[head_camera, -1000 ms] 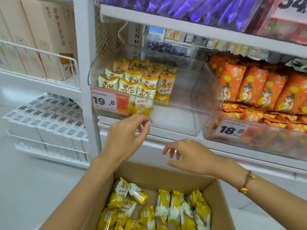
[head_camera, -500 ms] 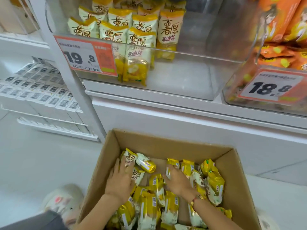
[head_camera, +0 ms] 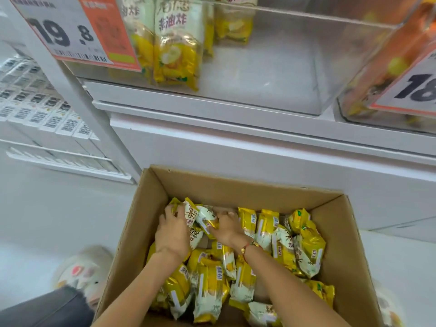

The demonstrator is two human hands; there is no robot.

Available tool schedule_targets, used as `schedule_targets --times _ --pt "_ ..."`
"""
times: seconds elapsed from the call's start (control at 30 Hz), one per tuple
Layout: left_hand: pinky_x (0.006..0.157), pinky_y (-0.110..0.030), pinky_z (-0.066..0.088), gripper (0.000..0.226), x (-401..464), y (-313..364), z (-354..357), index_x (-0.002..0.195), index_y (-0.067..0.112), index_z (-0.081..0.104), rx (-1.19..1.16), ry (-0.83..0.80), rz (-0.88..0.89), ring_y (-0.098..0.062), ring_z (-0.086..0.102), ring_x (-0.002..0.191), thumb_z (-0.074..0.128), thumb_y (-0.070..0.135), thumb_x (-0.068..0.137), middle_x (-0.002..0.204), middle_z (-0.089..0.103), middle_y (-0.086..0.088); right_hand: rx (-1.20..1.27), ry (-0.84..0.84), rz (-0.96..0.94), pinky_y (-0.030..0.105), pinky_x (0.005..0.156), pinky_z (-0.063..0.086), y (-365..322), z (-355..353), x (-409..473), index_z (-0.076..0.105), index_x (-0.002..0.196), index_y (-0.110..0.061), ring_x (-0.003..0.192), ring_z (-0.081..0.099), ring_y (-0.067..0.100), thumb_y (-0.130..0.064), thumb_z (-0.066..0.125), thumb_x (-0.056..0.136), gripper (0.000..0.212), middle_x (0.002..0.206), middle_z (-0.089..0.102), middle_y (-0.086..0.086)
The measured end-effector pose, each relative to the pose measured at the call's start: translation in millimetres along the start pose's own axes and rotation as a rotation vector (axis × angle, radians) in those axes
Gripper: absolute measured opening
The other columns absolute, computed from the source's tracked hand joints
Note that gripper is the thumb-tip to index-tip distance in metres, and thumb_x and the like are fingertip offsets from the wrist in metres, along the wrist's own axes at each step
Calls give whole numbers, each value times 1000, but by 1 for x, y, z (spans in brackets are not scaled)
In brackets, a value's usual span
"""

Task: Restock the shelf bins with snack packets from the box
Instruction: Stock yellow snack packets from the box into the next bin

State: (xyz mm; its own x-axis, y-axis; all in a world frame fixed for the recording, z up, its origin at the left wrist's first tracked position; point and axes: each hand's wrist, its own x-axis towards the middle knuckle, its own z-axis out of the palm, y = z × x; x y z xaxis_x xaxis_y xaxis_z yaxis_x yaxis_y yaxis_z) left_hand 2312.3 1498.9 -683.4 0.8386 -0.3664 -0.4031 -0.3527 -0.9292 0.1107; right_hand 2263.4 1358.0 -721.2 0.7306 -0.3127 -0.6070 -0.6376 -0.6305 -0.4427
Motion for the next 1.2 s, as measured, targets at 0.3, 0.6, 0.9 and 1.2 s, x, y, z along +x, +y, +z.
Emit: schedule_targets --times 0.3,0.6,0.9,1.2 --pt "96 -36 47 77 3 -4 -49 132 22 46 -436 -310 48 -24 57 116 84 24 65 120 59 0 265 78 103 30 93 46 9 -40 -39 43 135 -17 120 53 22 -20 81 72 74 131 55 3" --pt "77 -22 52 63 -39 24 -144 127 31 53 -897 -609 342 -7 66 104 81 11 74 114 70 9 383 -83 -141 29 88 52 0 -153 -124 49 115 -13 98 60 9 -8 86 64 63 111 65 2" --pt "100 -29 47 74 -98 26 -271 126 24 56 -1062 -297 659 -12 60 117 84 28 58 122 67 3 488 -81 -534 17 94 47 -75 -249 -229 41 134 -31 115 58 0 -42 55 85 52 129 59 -17" --pt "77 -26 56 77 -108 18 -325 117 23 63 -1565 348 569 -16 70 99 87 46 47 106 74 2 449 622 -707 20 83 47 -147 -299 -252 60 97 -35 103 58 9 -66 55 64 45 102 64 -10"
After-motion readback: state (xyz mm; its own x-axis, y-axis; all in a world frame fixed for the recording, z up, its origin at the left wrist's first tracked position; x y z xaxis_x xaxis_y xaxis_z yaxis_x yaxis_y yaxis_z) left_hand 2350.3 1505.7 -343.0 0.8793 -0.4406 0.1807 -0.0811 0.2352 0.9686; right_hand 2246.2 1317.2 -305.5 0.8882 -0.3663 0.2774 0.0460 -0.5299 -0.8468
